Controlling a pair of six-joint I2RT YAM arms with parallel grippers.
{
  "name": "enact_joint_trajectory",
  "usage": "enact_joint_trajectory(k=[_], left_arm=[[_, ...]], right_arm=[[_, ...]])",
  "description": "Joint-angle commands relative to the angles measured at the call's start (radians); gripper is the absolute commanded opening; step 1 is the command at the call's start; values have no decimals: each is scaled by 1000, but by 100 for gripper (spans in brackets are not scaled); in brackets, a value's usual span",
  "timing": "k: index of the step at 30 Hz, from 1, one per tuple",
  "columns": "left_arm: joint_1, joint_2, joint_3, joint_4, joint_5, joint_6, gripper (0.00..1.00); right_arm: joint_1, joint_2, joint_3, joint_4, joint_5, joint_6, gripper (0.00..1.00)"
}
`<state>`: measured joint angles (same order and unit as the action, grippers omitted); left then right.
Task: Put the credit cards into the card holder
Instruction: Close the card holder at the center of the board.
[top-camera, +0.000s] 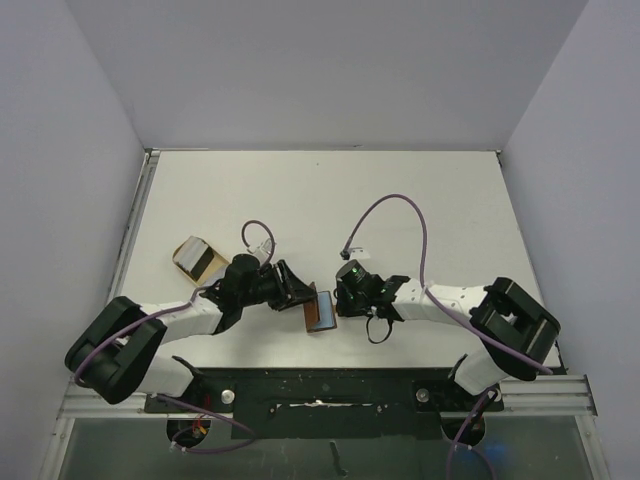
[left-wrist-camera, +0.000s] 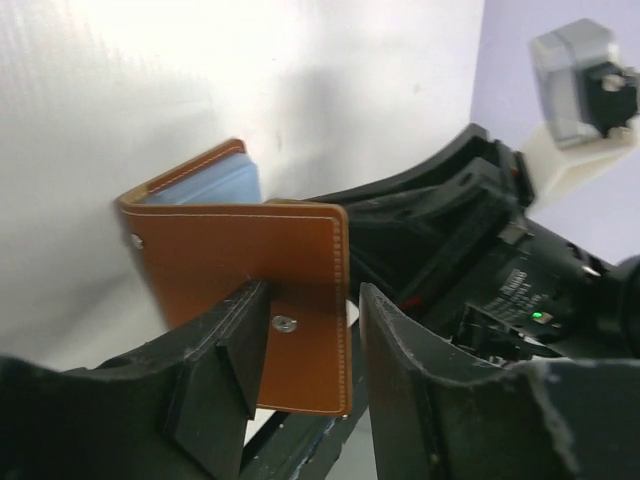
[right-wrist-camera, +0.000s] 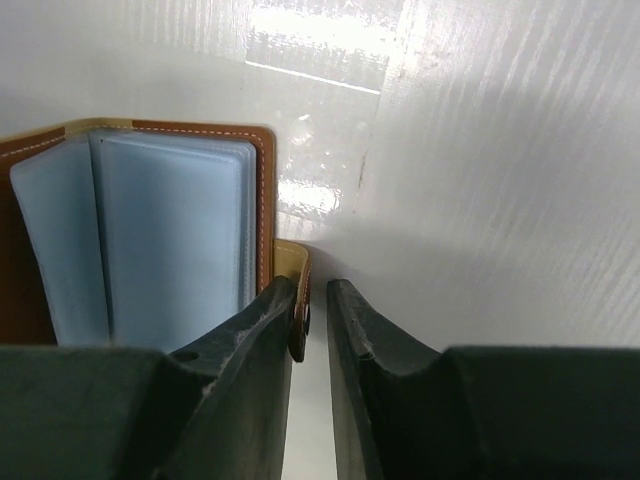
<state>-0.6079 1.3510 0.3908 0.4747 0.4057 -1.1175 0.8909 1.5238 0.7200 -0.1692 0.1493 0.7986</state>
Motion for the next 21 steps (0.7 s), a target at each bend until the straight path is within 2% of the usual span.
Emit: enact_joint_trajectory(k=[1, 6, 9, 11, 15, 19, 21], left_arm=[[-7, 44, 26, 61, 20, 51, 37], [-13, 83, 48, 20, -14, 110, 36], [-16, 108, 61, 10, -16, 128, 27], [-17, 122, 69, 3, -20, 136, 26], [-28, 141, 88, -44, -57, 170, 32], [-29, 175, 101, -64, -77, 194, 34], [-31, 193, 107, -64, -76, 199, 40]], right_arm=[[-1, -73, 23, -45, 24, 12, 21], [-4, -113, 13, -42, 39, 12, 21], [-6, -132, 11, -31, 30, 11, 20], [-11, -145, 7, -22, 23, 11, 20], [-17, -165, -1, -11, 20, 13, 20], [-26, -172, -10, 1, 8, 14, 15], [-28, -171, -10, 3, 3, 13, 14]])
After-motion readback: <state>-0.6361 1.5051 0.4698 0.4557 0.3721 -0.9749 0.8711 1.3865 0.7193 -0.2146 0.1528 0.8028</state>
